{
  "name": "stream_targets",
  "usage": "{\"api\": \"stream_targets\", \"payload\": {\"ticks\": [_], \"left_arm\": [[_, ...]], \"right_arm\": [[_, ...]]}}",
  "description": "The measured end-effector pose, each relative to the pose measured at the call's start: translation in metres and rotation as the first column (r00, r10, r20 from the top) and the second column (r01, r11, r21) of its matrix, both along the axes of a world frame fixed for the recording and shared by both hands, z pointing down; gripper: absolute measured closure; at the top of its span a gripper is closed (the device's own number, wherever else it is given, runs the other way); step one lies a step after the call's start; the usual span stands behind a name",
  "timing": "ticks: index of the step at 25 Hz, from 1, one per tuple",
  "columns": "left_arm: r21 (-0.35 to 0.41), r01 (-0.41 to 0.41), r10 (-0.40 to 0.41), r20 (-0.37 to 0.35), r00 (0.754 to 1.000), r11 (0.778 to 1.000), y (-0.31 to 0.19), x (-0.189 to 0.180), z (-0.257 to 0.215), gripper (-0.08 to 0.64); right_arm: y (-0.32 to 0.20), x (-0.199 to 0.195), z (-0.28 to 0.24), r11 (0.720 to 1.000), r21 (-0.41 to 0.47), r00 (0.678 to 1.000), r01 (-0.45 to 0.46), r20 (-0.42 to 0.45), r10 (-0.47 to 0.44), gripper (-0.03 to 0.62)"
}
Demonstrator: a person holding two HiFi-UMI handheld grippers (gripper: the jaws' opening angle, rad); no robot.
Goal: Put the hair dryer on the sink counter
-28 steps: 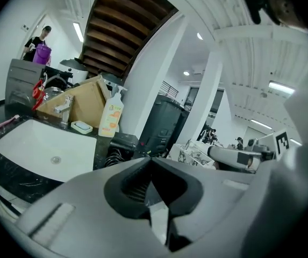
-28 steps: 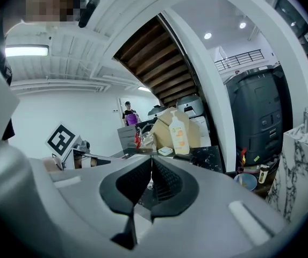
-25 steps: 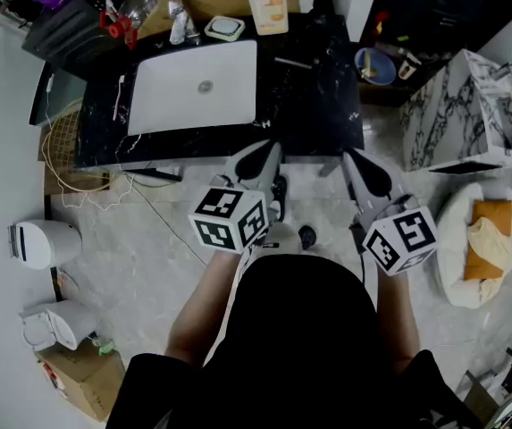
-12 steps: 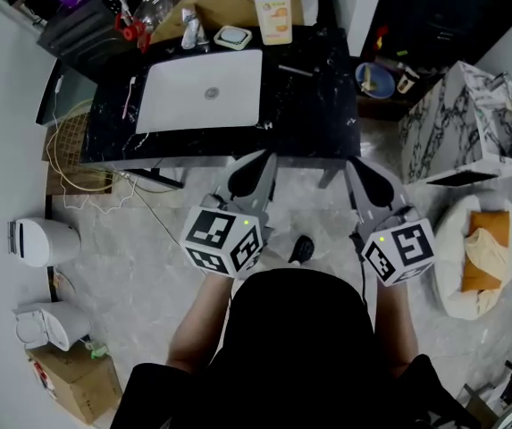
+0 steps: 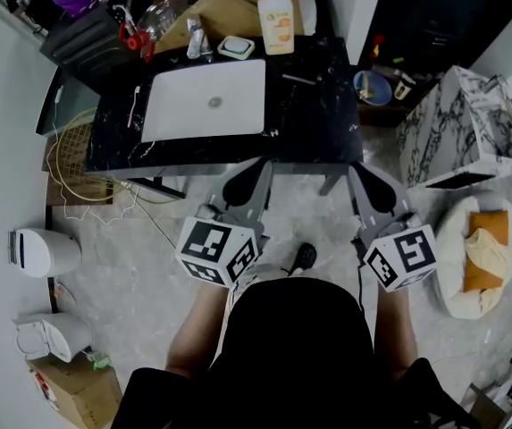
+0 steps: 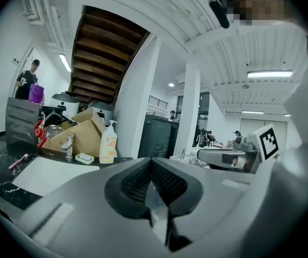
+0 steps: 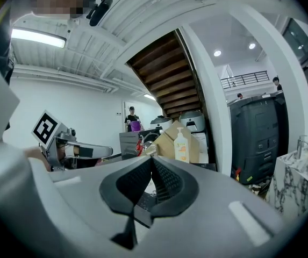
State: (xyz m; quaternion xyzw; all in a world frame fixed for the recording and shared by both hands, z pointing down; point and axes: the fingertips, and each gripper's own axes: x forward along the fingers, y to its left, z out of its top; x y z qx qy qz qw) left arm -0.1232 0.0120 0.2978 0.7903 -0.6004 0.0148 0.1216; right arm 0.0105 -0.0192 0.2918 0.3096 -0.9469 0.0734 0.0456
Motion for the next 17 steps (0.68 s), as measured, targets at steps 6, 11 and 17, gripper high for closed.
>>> {"api": "stream_targets", "payload": {"ticks": [6,11,17], "left_arm": [[-0.003,-0.01,0.01,-0.004,1.0,1.0,0.0051,-0.0059,-0.0014,0.561],[-0.002,-0.016,0.016,0.001,1.0,1.0,0.0073,-0.0065,-0.0025,0.561],[-0.002,-0.015,0.015,0.006,1.0,1.0,0.0055,-0.0057,0.0008,0.561]], "right_arm": [[0.0037,-0.007,-0.0056,1.0,0.009,1.0,-0.009,0.001,0.009,0.583],[0.0078,-0.0108,-0.0074,1.0,0.018,1.0,-0.003,0.0,0.003,0.583],[0.0085,-0.0087,-0.0036,1.0,0.013,1.0,-0.008,0.003,0.008,0.583]]}}
